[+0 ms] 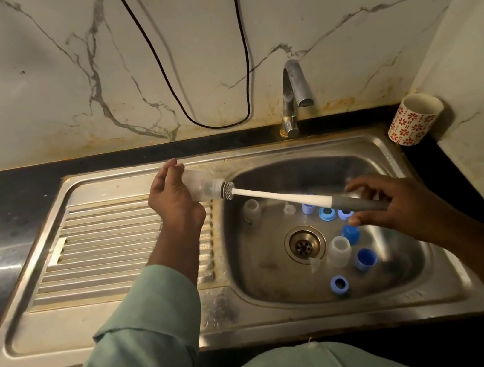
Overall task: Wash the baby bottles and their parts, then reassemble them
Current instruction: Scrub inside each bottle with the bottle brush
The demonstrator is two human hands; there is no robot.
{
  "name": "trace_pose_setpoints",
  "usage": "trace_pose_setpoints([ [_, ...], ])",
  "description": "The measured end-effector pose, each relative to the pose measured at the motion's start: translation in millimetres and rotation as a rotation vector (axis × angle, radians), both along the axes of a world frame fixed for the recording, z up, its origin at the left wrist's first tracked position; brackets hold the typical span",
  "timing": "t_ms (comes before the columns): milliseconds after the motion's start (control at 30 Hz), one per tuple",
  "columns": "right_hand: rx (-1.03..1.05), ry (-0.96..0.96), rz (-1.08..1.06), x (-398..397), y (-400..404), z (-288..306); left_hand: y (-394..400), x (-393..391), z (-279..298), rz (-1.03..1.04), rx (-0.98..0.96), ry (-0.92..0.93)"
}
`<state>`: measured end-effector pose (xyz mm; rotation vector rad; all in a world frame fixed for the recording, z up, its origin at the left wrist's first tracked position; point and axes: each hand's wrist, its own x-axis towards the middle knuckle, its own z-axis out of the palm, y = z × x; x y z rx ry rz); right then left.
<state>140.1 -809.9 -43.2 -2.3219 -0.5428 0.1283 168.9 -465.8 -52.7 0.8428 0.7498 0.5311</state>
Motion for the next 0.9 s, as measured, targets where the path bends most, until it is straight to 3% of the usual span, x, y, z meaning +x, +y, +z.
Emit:
trace_pose_setpoints([
  [100,-0.067,-0.129,0.012,4,-1,2,-1,-2,-2,0.009,0.015,0.001],
  [267,-0.091,-0.046,-0.030,7,1,-1,-1,0,-1,0.030,0.021,-0.005],
  [467,-0.264,-0.157,-0.044,5,7,-5,-4,0,-5,0.053,0.032,-0.012],
  [667,-0.257,-0.133,-0.009,3,29,-6,-15,-1,-10,0.020,0.079,0.022],
  [900,-0.297,-0.307,0.037,4,11,5,-6,0,-5,0.073,0.092,-0.019],
])
